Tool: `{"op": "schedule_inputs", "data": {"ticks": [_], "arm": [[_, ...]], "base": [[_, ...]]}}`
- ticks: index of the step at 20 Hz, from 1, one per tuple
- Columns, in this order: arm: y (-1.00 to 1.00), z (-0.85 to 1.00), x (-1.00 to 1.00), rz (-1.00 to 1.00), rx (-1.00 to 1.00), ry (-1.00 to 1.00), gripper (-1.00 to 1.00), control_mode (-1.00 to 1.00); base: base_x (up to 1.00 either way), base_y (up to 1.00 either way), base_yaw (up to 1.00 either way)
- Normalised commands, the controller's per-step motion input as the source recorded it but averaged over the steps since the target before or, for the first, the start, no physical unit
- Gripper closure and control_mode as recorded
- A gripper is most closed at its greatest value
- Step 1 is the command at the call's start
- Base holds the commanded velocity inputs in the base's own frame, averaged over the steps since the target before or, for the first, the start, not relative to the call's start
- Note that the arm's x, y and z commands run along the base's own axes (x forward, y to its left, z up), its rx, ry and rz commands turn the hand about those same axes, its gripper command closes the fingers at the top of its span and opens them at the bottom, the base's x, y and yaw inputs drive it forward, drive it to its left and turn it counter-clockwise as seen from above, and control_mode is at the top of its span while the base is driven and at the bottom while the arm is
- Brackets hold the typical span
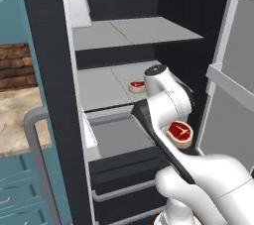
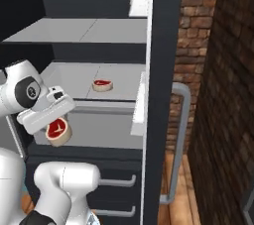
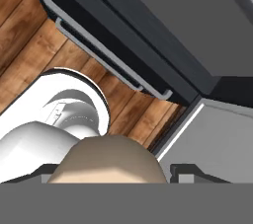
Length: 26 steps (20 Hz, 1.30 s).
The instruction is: Place the steak on the counter behind the older steak on the same shelf of the fridge to maintain FIFO order. Close the fridge door when finished.
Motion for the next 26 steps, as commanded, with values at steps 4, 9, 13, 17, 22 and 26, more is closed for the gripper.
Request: {"op": "schedule_inputs", "data": {"ticks": [4, 9, 13, 17, 22, 26], "arm": [[0.0, 0.0, 0.0, 0.0, 0.0, 0.0, 1.0, 1.0], [0.0, 0.0, 0.0, 0.0, 0.0, 0.0, 1.0, 1.0], [0.0, 0.0, 0.0, 0.0, 0.0, 0.0, 1.0, 1.0], [0.0, 0.0, 0.0, 0.0, 0.0, 0.0, 1.0, 1.0], [0.0, 0.0, 0.0, 0.0, 0.0, 0.0, 1.0, 1.0], [0.0, 0.0, 0.0, 0.0, 0.0, 0.0, 1.0, 1.0]], "base": [[0.61, 0.0, 0.25], [0.73, -0.01, 0.31], [0.83, -0.01, 0.29], [0.99, -0.01, 0.27], [1.0, 0.0, 0.17], [1.0, 0.0, -0.05]]}}
